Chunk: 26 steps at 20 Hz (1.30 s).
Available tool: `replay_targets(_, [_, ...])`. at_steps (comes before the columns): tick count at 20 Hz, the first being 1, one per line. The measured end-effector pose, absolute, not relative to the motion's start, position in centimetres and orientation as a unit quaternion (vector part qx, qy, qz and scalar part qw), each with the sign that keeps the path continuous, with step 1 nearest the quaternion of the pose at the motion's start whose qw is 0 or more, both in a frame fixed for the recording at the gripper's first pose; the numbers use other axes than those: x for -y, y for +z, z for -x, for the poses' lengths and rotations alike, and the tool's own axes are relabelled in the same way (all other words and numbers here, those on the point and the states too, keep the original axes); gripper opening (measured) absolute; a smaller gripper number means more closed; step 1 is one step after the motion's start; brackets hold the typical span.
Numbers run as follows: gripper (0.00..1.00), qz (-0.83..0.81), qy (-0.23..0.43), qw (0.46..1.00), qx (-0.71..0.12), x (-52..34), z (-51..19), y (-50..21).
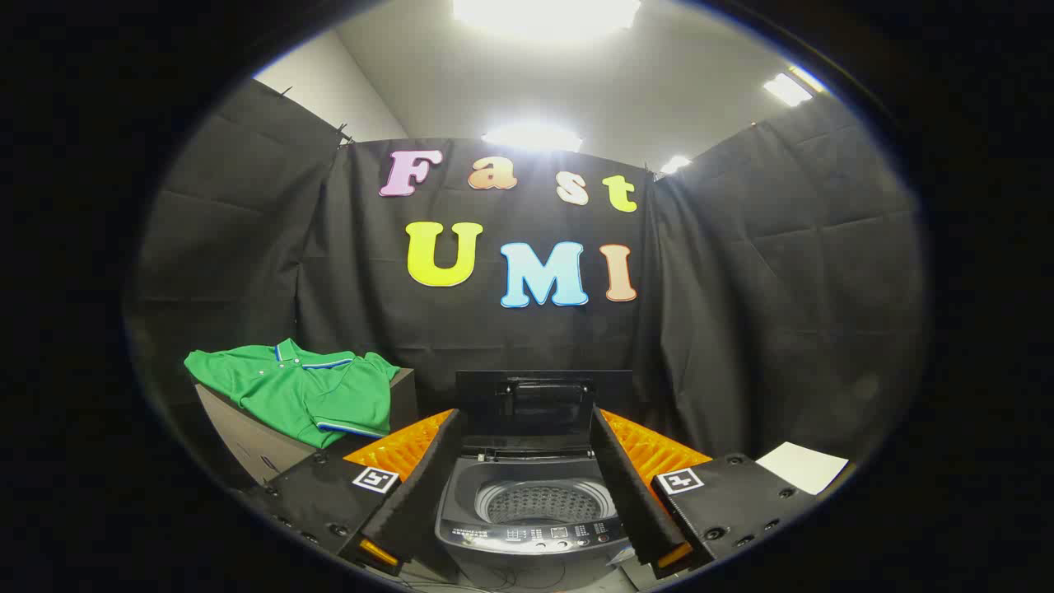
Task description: Put the clothes into the washing machine and then close the washing machine lid.
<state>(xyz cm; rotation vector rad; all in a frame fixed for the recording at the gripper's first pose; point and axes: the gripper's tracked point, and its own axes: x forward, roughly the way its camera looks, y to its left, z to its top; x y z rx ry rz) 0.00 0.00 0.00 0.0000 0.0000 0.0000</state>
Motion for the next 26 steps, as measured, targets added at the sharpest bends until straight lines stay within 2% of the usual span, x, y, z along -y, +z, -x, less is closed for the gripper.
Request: replay_targets(26, [0.98,-0.006,-0.004,1.000,0.019,0.3,-0.1,0.5])
